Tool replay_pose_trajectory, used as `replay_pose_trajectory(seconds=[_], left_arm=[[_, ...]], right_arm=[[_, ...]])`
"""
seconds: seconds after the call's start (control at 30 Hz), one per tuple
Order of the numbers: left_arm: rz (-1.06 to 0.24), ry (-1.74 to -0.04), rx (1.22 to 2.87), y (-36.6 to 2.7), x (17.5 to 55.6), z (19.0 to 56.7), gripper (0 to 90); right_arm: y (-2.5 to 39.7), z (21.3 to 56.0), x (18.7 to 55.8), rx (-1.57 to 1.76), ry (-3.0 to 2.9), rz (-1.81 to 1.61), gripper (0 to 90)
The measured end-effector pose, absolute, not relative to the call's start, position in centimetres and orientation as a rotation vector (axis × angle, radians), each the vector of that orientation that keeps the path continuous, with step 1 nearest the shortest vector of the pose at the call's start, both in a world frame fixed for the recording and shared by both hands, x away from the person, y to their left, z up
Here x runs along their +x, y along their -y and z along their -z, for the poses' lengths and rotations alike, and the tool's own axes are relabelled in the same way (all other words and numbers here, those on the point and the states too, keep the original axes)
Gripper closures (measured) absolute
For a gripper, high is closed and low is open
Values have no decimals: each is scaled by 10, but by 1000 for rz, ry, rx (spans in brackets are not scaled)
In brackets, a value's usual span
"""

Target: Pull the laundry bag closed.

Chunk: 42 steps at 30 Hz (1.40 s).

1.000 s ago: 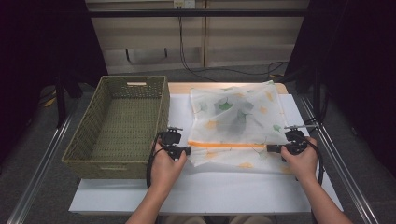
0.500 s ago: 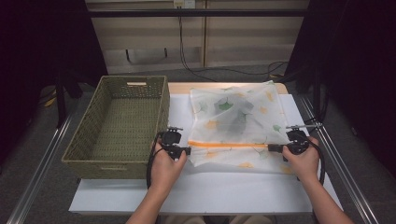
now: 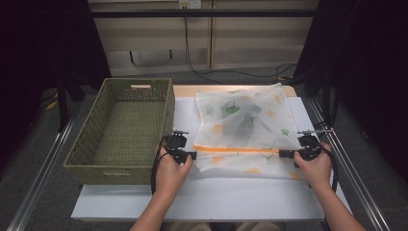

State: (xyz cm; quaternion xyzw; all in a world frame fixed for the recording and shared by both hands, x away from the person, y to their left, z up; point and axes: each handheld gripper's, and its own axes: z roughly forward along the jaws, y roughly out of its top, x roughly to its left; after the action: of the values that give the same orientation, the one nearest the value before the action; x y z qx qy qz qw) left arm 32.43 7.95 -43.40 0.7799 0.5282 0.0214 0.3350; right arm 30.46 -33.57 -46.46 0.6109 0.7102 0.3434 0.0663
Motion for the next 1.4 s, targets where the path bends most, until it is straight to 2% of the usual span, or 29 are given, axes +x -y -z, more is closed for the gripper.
replay_pose_trajectory(seconds=[1.4], left_arm=[[-48,-1393,2025,-82,324,429,899]], right_arm=[[362,467,298,1887,-2083,-1025,900]])
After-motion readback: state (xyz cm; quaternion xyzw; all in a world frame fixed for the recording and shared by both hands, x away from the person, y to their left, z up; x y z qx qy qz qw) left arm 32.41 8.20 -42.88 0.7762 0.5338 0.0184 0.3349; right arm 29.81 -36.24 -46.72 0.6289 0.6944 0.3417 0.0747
